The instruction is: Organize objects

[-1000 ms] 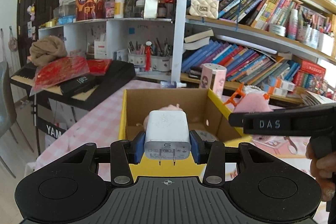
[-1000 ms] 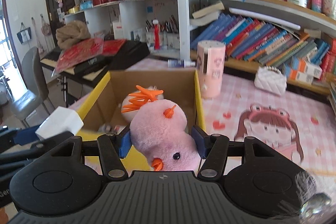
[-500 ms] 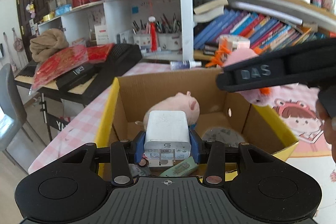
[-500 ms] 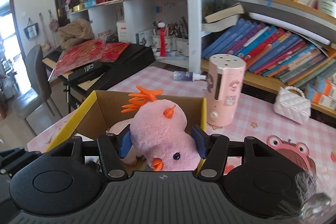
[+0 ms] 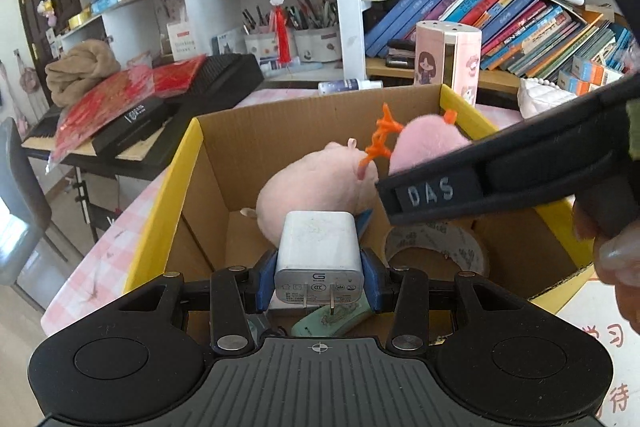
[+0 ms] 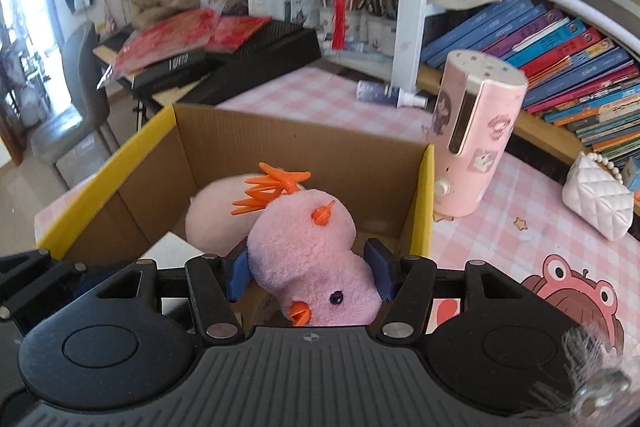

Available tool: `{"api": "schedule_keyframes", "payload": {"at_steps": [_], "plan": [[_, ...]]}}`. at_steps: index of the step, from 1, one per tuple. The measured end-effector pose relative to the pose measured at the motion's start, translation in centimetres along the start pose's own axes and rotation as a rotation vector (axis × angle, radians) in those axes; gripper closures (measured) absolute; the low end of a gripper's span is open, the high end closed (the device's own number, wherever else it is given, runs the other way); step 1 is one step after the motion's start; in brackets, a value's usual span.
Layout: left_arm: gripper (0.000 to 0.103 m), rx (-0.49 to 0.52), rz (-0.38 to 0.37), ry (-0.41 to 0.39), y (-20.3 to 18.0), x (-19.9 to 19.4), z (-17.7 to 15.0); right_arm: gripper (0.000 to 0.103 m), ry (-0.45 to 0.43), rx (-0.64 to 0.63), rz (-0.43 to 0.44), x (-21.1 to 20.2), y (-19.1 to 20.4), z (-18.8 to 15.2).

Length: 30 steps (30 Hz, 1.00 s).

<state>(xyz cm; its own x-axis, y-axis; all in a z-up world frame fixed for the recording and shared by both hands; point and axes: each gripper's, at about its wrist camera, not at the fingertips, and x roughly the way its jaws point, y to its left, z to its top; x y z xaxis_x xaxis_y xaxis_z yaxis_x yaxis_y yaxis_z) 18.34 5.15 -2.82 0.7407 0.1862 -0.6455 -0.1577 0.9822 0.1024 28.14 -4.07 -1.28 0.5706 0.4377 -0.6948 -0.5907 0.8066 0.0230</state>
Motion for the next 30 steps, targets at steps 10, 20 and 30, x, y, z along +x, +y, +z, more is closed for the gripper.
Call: {"api": "schedule_keyframes", "payload": {"at_steps": [10, 20, 30], "plan": [[0.061, -0.014, 0.003, 0.008, 0.3, 0.3, -0.1, 0.047, 0.036, -0.073, -0.011, 1.4, 1.0, -0.3], [0.038, -0.035, 0.031, -0.022, 1.2, -1.0, -0.5, 0.045, 0.064, -0.118, -0.021, 2.1, 1.7, -0.2], [0.015, -0.03, 0.028, -0.112, 1.7, -4.3, -0.6, 0.029, -0.008, -0.036, -0.031, -1.3, 1.6, -0.6]]}}
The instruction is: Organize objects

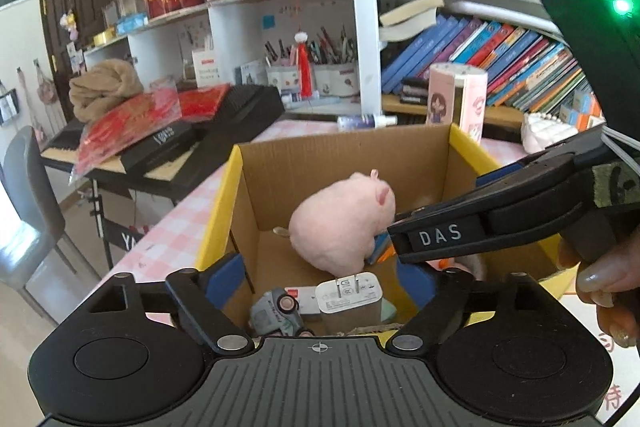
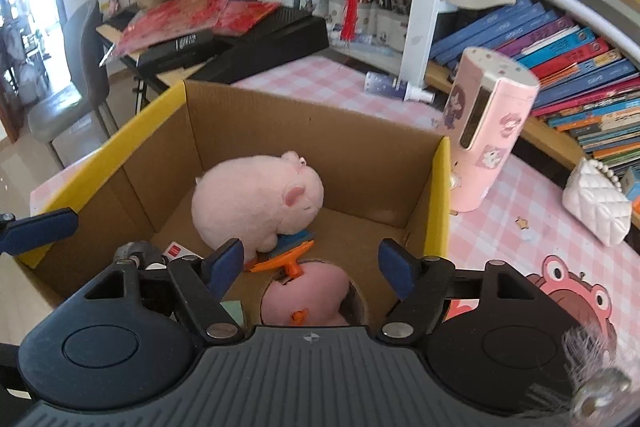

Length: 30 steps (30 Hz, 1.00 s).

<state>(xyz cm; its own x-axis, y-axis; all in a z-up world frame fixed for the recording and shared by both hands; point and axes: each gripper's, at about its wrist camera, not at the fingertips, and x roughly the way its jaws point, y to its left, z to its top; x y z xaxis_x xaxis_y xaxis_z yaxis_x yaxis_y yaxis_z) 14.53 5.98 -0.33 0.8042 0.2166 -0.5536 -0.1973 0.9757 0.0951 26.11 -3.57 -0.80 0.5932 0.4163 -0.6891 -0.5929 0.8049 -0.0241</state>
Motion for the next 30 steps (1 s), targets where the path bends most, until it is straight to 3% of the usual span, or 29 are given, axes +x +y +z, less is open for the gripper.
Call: {"api": "schedule_keyframes", "payload": {"at_steps": [8, 17, 30], "plan": [[0.007, 0.002, -0.016, -0.057, 0.7, -3.7, -0.5, 0.023, -0.089, 0.049, -0.03, -5.2, 0.4, -1.5], [0.003, -0.035, -0.014, -0.067, 2.6, -7.6, -2.4, 0.018, -0.174, 0.099, -0.111, -10.9, 2.0, -4.5], [0.003, -0.033, -0.035, -0.006, 3.0, -12.1, -7.0, 0.016, -0.193, 0.211, -0.259, -17.3, 4.2, -11.6]]}}
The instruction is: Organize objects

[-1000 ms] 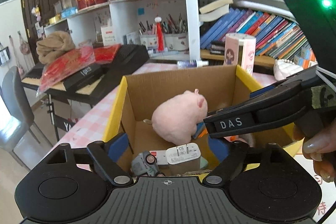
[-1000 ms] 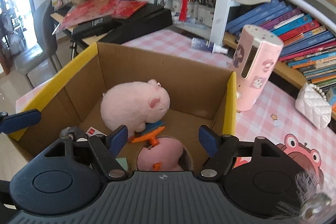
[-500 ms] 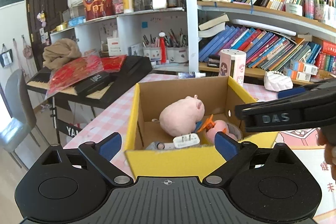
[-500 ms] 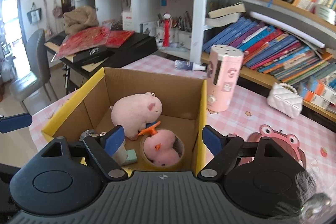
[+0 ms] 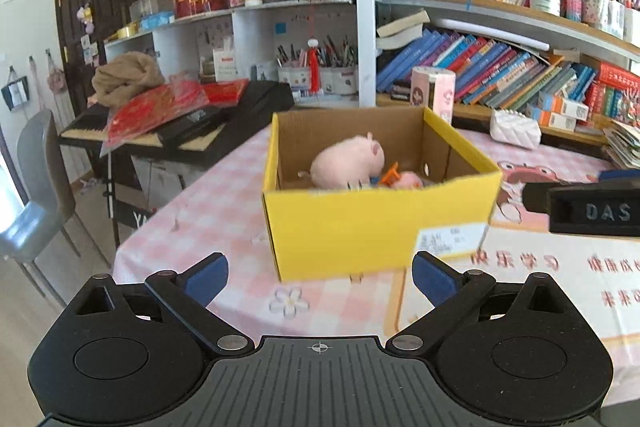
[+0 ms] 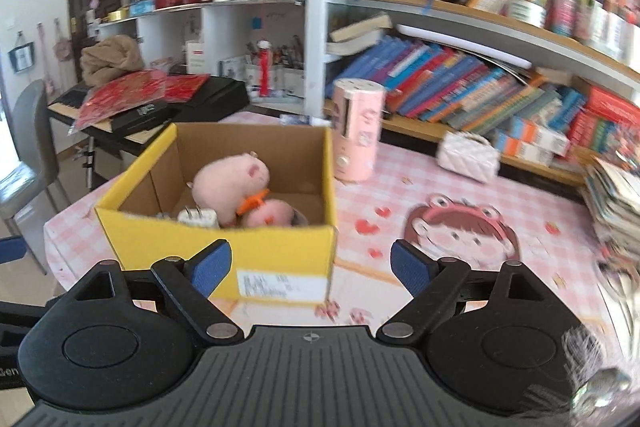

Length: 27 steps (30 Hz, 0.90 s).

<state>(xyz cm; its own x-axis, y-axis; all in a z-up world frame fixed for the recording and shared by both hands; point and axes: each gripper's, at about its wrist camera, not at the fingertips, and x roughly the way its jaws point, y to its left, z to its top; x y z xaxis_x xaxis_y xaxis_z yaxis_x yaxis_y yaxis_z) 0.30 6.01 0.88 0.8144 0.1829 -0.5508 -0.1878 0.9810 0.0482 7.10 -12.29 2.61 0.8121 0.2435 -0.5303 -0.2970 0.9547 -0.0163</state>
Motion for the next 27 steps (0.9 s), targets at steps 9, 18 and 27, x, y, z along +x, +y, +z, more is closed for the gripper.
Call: {"api": "schedule_keyframes", "payload": {"at_steps": [9, 18, 27], "plan": [[0.003, 0.034, -0.047, 0.027, -1.2, -2.3, -2.5, 0.013, 0.056, 0.071, -0.102, -4.7, -0.1, -6.0], [0.003, 0.105, -0.126, 0.042, -4.0, -3.2, -3.4, 0.011, 0.084, 0.109, -0.181, -7.2, -1.3, -8.7], [0.002, 0.145, -0.174, 0.028, -7.3, -3.1, -2.8, 0.009, 0.08, 0.16, -0.262, -8.1, -4.3, -9.0]]}}
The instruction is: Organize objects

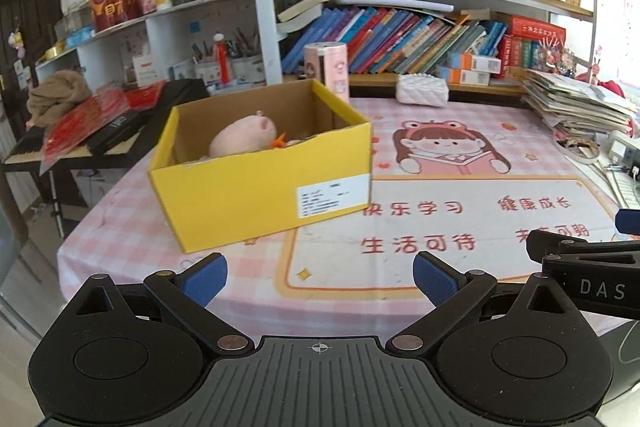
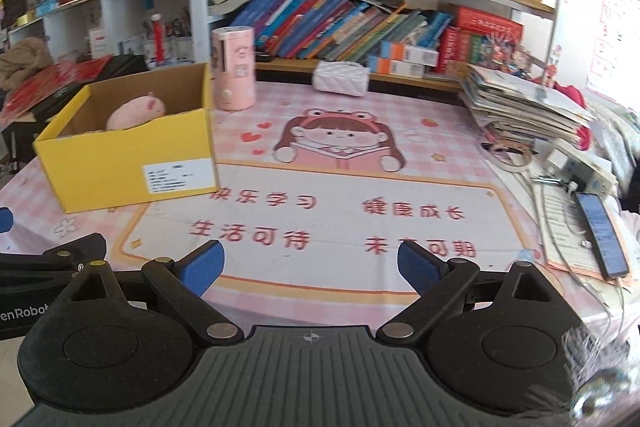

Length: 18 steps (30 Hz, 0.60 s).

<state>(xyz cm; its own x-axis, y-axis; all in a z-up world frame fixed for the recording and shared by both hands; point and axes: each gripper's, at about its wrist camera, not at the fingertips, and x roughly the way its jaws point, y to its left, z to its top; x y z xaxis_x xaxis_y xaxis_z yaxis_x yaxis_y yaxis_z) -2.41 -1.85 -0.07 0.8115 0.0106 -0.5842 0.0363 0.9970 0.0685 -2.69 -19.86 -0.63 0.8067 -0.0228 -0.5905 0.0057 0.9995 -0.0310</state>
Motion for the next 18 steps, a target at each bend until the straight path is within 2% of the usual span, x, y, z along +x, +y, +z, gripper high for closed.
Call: {"api": "schedule_keyframes", "payload": {"at_steps": [18], "plan": [[0.0, 0.011, -0.04, 0.017, -3.3, 0.7, 0.8, 0.003, 0.03, 0.064, -0.085, 0.3, -4.1, -0.1]]}}
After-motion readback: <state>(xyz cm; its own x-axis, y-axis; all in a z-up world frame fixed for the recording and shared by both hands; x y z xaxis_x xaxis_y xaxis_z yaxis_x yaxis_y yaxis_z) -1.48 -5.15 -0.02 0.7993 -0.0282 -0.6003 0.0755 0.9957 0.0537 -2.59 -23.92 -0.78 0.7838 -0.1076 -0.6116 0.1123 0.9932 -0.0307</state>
